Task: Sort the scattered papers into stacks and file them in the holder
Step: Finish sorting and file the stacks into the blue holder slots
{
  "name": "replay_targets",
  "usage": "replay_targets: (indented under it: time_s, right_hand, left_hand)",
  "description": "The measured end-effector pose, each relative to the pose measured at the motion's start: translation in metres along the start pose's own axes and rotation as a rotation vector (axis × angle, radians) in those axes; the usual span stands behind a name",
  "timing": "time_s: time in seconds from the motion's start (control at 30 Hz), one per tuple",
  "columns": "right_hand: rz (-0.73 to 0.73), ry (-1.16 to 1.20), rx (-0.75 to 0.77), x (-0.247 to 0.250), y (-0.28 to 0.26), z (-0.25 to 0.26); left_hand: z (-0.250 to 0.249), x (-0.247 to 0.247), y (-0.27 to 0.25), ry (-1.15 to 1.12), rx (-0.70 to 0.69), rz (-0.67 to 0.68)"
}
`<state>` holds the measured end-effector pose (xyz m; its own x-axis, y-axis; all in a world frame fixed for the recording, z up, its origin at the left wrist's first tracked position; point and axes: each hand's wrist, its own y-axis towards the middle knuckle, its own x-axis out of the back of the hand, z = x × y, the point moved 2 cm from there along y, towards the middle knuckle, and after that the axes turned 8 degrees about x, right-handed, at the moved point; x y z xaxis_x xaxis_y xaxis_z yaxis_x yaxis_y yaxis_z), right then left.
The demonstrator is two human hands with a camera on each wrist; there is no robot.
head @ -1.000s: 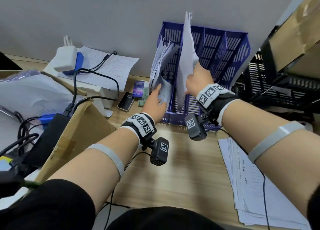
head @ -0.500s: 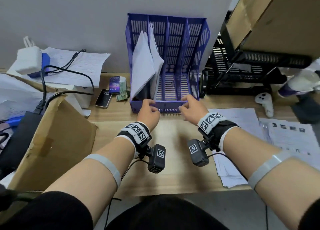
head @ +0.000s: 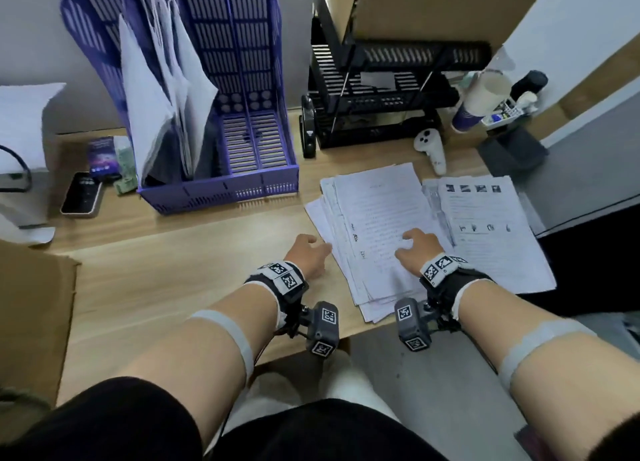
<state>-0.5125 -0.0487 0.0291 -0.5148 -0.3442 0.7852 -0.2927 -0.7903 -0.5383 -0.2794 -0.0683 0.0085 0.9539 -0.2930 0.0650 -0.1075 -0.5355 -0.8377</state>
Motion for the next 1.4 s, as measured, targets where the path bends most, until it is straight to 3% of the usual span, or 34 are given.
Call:
replay_targets:
  time_s: [0.1,0.3,0.37,0.5,0.6,0.73,1.0,1.2,1.27,1.4]
  right_hand:
    - [0.013,-0.009,-0.057,0.013,0.016,-0.037]
    - [0.054,-0.003,-0.025,0.026,0.05,-0.071]
    - [0.048,-0.042,0.019,0.024,0.058,-0.078]
    - [0.109,-0.087,0.112,0.016,0.061,-0.082]
    - [0.133,0.035,0.178,0.018,0.059,-0.083]
    - [0.149,0.232,0.111,0.03,0.063,-0.076]
    - [0.021,0.944,0.146,0.061,0.069,0.002]
    - [-0.268,0.896,0.503,0.113,0.029,0.094]
    - [-0.337,0.955,0.555,0.118,0.015,0.112]
    - [-0.325,1.03,0.615,0.101,-0.008,0.117]
  left_hand:
    - [-0.001,-0.025,0.011,0.049,0.024,-0.075]
    - [-0.016,-0.048,0.025,0.095,0.041,-0.246]
    - [-0.017,-0.051,0.03,0.098,0.052,-0.247]
    - [-0.02,-0.061,0.034,0.18,-0.036,-0.246]
    - [-0.023,-0.066,0.035,0.136,-0.112,-0.282]
    - [-0.029,-0.058,0.025,0.048,-0.214,-0.283]
    - [-0.057,0.001,-0.023,0.081,-0.54,-0.296]
    - [-0.094,0.038,-0.067,0.013,-0.704,-0.536]
    - [-0.095,0.046,-0.073,-0.047,-0.752,-0.601]
    - [-0.082,0.055,-0.066,-0.214,-0.717,-0.52]
